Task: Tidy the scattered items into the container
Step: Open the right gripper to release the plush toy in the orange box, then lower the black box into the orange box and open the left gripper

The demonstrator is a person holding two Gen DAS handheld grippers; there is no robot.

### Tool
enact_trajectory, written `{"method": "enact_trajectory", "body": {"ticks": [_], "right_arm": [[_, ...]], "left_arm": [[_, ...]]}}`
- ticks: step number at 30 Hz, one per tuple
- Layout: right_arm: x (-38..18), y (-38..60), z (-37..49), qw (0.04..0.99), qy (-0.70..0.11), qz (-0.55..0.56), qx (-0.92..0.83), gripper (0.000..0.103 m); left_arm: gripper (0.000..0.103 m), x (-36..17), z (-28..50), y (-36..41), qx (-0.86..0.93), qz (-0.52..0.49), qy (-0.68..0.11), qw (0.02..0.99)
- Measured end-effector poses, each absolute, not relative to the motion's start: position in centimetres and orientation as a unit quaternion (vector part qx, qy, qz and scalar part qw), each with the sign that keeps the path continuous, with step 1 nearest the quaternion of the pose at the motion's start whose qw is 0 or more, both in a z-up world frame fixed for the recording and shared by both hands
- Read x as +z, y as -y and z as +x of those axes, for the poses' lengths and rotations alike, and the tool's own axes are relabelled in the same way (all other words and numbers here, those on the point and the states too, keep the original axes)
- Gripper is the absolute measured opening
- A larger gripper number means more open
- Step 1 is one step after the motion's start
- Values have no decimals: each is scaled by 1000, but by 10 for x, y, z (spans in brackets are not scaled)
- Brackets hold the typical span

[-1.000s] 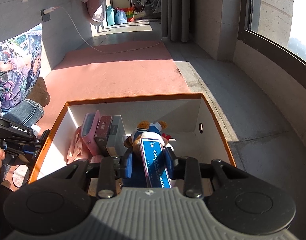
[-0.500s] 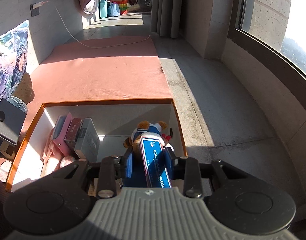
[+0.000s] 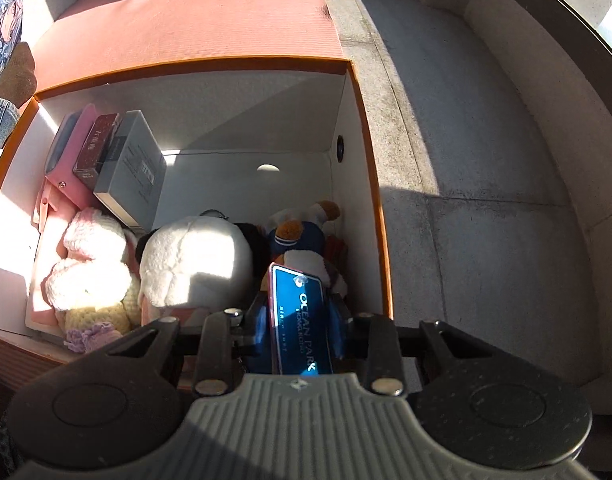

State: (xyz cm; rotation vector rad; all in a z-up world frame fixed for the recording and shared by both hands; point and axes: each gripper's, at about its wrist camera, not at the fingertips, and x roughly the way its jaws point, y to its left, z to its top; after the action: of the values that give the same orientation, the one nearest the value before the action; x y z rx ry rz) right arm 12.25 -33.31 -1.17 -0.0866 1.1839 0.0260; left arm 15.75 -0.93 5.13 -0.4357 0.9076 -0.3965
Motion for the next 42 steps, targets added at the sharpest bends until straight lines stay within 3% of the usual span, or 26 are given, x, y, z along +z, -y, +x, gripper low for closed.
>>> {"method": "enact_trajectory", "body": {"ticks": [11,20,28,35,42], "right_arm": [[-27,304,132,790,-601,-101,73,28],[-4,309,113,827,-549,-109,55,34],[35,315,106,896,-437,-58,50,35],[20,326,147,903,-422,78,10,32],[-9,314,174,888,-443,112,44,23]], "left_arm": [[38,55,165,54,-238,-171,-453,842],[38,48,179,89,-248,-139,-474,833],[38,30,205,142,-229,-108,-495,831],[38,1,229,186,-174,-60,-522,833],[38,-15,242,200,-159,-42,-537,827]]}}
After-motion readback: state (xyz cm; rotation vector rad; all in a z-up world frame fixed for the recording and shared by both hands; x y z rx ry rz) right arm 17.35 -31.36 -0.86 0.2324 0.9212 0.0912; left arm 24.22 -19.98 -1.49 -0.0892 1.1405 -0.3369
